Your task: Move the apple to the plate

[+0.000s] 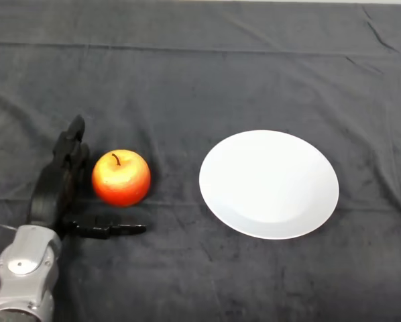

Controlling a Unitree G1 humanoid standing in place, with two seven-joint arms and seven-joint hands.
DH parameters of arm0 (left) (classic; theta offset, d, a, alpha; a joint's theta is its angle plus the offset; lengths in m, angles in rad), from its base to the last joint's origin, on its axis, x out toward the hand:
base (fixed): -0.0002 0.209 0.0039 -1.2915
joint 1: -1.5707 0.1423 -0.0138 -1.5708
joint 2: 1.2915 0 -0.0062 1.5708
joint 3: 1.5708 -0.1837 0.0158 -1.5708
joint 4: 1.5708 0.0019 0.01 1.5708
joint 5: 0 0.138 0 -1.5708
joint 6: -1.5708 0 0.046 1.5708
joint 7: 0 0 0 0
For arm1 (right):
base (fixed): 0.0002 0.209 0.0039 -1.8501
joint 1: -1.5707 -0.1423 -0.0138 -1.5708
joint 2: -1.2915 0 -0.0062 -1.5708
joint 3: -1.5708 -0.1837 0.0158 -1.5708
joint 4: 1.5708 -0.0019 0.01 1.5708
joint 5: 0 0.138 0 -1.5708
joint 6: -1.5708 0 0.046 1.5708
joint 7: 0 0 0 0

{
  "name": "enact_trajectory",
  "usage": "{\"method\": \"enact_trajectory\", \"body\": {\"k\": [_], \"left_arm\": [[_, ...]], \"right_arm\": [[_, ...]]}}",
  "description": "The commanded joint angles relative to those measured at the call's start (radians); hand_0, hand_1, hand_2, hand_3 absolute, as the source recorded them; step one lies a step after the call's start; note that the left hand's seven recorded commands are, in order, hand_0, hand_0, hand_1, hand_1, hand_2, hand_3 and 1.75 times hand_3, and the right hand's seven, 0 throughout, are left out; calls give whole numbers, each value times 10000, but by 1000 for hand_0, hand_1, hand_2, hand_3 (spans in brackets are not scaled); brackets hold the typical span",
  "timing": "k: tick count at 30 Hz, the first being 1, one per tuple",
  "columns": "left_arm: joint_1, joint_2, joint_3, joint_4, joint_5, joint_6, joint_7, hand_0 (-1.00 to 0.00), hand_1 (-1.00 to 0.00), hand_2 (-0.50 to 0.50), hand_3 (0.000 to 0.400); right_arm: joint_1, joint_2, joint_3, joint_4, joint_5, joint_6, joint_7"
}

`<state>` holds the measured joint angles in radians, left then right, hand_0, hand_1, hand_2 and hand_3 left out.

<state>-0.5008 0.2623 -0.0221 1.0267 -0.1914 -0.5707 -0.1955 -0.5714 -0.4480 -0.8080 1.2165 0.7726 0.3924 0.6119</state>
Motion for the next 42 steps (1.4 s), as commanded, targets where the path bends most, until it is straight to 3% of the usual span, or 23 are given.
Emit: {"method": "enact_trajectory", "body": {"k": [1,15,16,18,19,20,42], "left_arm": [[-660,-132,-247,476,142,32,84,0,0,0,0],[-1346,-426,-893,1463,133,-92,206,0,0,0,0],[-1367,-438,-930,1503,130,-106,212,-290,-200,-45,116],[-1401,-454,-1007,1580,120,-140,219,-976,-792,-92,391],[-1412,-456,-1039,1611,115,-159,218,-1000,-988,-6,400],[-1420,-455,-1071,1642,109,-184,215,-1000,-1000,0,400],[-1678,-274,-1128,1836,-102,-590,237,-1000,-1000,0,400]], "right_arm": [[-177,36,-48,-256,189,-57,-104],[-190,18,-48,-215,204,-54,-89],[-191,17,-48,-213,205,-54,-88],[-192,15,-48,-207,207,-54,-86],[-193,14,-48,-204,208,-54,-85],[-194,13,-48,-202,209,-55,-83],[-207,-4,-45,-158,219,-60,-62]]}}
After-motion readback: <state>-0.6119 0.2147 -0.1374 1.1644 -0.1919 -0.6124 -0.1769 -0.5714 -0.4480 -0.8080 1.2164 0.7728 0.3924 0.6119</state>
